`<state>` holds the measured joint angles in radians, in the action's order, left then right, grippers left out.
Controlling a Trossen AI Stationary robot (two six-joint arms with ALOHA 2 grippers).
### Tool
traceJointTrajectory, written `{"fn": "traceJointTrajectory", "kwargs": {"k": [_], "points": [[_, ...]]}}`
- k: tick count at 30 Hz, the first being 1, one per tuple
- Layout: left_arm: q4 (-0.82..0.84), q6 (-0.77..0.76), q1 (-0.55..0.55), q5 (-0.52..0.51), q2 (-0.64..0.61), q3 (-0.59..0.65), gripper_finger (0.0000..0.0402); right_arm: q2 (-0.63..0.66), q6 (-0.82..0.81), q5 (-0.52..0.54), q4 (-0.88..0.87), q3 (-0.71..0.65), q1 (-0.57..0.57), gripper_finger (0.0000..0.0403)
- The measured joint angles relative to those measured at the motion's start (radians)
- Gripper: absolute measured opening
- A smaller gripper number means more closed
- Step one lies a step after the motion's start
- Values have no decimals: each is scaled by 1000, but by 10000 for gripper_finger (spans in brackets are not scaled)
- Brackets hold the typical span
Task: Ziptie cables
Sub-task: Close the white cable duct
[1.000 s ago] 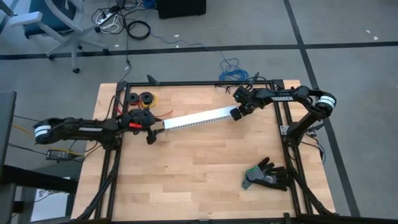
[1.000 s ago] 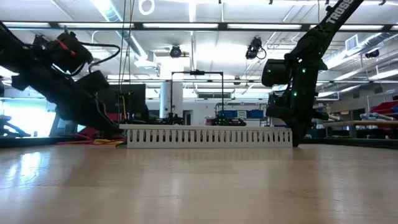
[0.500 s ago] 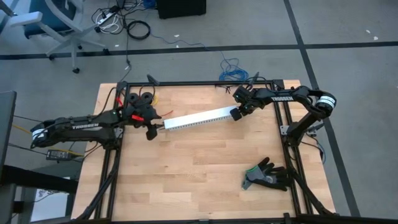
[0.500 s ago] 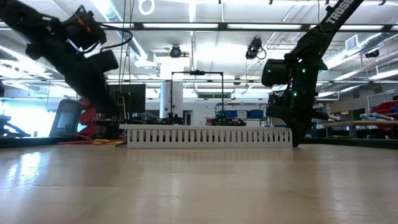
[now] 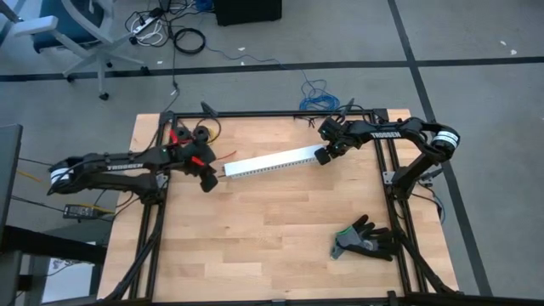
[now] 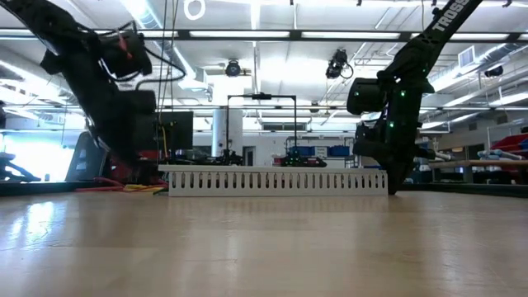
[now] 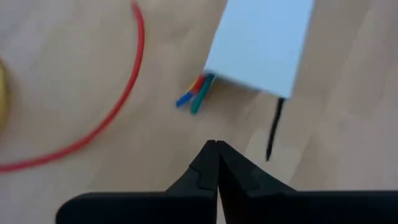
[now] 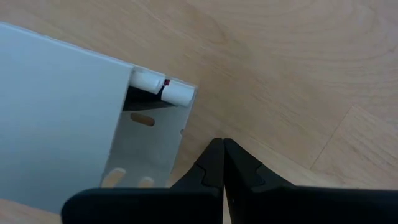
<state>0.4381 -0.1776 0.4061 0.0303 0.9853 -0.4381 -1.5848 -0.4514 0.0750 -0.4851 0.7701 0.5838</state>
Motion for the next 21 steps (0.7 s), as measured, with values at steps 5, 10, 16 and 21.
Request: {"fn": "traceJointTrajectory", "kwargs": {"k": [5, 10, 16, 21], "points": [[32, -17, 0, 0, 120, -50, 3, 0, 1, 0, 0, 0, 0, 0], [81, -9, 0, -17, 204, -136, 2, 0, 0, 0, -5, 0, -1, 0], [111, -8, 0, -35, 312, -248, 1, 0, 0, 0, -8, 0, -1, 0], [88, 46, -1, 36, 491, -330, 1, 0, 0, 0, -9, 0, -1, 0]]}}
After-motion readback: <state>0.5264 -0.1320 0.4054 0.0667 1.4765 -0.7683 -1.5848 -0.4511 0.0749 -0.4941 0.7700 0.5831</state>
